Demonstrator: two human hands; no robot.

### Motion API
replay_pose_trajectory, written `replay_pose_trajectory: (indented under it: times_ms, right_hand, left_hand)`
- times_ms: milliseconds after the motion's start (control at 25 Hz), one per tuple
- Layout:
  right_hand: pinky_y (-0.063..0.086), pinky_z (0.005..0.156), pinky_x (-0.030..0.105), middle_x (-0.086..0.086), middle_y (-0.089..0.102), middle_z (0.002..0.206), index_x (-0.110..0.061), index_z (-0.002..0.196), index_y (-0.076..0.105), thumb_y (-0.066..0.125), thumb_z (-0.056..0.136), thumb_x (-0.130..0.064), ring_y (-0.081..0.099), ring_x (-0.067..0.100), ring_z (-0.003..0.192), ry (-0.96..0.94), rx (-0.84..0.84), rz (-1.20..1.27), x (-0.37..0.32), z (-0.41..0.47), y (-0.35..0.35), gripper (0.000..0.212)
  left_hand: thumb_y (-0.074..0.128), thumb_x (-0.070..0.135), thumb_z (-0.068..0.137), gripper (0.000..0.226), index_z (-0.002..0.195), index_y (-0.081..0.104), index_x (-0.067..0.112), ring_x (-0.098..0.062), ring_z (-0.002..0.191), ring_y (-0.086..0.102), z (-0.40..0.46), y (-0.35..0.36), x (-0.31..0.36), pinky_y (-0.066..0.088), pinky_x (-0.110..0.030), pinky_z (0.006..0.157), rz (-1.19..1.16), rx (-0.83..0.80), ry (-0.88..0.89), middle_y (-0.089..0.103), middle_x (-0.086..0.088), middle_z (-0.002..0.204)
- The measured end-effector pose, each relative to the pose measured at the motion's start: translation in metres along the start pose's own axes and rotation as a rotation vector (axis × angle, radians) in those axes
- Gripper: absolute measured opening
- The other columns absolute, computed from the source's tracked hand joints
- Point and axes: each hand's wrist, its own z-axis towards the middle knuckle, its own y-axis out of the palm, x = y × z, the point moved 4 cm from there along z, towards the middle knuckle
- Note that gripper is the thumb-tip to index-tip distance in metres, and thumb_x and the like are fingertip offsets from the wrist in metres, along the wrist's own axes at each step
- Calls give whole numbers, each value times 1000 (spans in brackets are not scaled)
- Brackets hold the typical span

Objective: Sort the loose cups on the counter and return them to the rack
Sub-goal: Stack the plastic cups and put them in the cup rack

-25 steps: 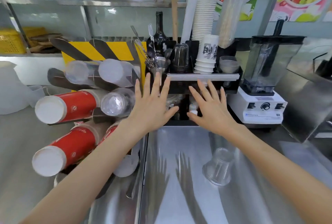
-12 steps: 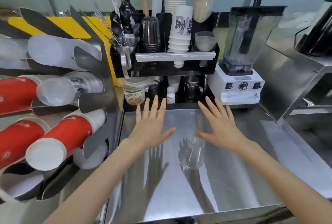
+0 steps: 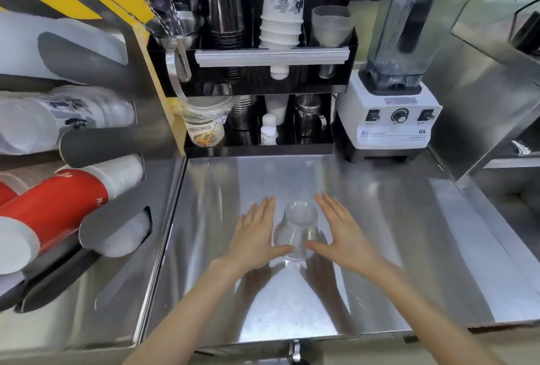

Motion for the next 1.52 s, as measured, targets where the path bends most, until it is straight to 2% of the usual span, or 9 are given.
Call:
replay_pose_trajectory:
  times_ms: [240, 440, 640, 920, 1040, 1120, 1160, 1360, 1520]
  right_hand:
    - [20, 105, 17, -2, 25, 152, -20, 143, 15, 69, 76, -31, 26, 15, 139, 30, 3, 216, 10, 6, 19, 86]
    - [29, 97, 18, 2, 39, 143, -22, 141, 21, 70, 75, -25, 42, 16, 127, 69, -56, 317, 15, 11, 27, 82]
    - [37, 92, 20, 4, 50, 127, -24, 133, 33, 70, 74, -22, 52, 18, 115, 76, -37, 326, 17, 15, 28, 69]
    - [43, 99, 27, 1, 52, 124, -28, 132, 35, 71, 74, -26, 54, 15, 111, 24, -21, 315, 5, 19, 24, 68]
    - [41, 96, 24, -1, 52, 124, -28, 134, 34, 71, 74, -29, 54, 13, 110, 10, 2, 335, -4, 21, 22, 71]
    - [41, 96, 24, -4, 51, 123, -30, 133, 34, 71, 74, -31, 53, 12, 109, -8, 6, 337, -12, 22, 23, 70]
    - [42, 96, 24, -6, 50, 121, -31, 133, 34, 71, 74, -32, 52, 11, 109, -19, 5, 332, -17, 22, 23, 70]
    - [42, 96, 24, -14, 45, 116, -32, 132, 34, 72, 72, -30, 50, 6, 106, -26, 10, 345, -37, 20, 26, 71]
    - [41, 95, 22, -9, 48, 119, -31, 132, 36, 73, 73, -27, 51, 7, 107, -31, 26, 371, -53, 18, 26, 69]
  left_hand:
    - [66, 45, 74, 99, 143, 2, 13, -26, 141, 21, 10, 28, -2, 23, -40, 115, -189, -45, -58, 15, -8, 154]
    - [57, 71, 52, 109, 140, 19, 20, -26, 126, 41, 20, 46, -9, 40, -47, 102, -325, 3, -196, 41, -8, 139]
    - [68, 48, 71, 66, 124, 43, 18, -27, 117, 48, 19, 43, -8, 43, -45, 97, -320, 30, -182, 52, -8, 127]
    - [71, 38, 63, 70, 124, 46, 17, -23, 117, 48, 13, 36, -14, 40, -41, 102, -518, 134, -153, 50, -5, 121]
    - [78, 23, 66, 67, 125, 46, 17, -14, 113, 46, 7, 31, -24, 37, -19, 100, -611, 196, -166, 45, 2, 118]
    - [77, 19, 68, 65, 125, 46, 17, -7, 108, 43, 2, 26, -29, 30, 3, 86, -615, 229, -159, 44, 4, 118]
    - [76, 19, 68, 64, 125, 46, 17, -6, 108, 43, -1, 24, -31, 28, 5, 84, -624, 246, -155, 43, 4, 118]
    - [76, 24, 69, 65, 126, 46, 20, -13, 117, 42, -14, 14, -42, 34, -26, 103, -664, 297, -145, 41, 7, 119]
    - [77, 25, 68, 66, 125, 46, 22, -18, 121, 42, -23, 4, -49, 37, -34, 106, -664, 327, -120, 42, 6, 120]
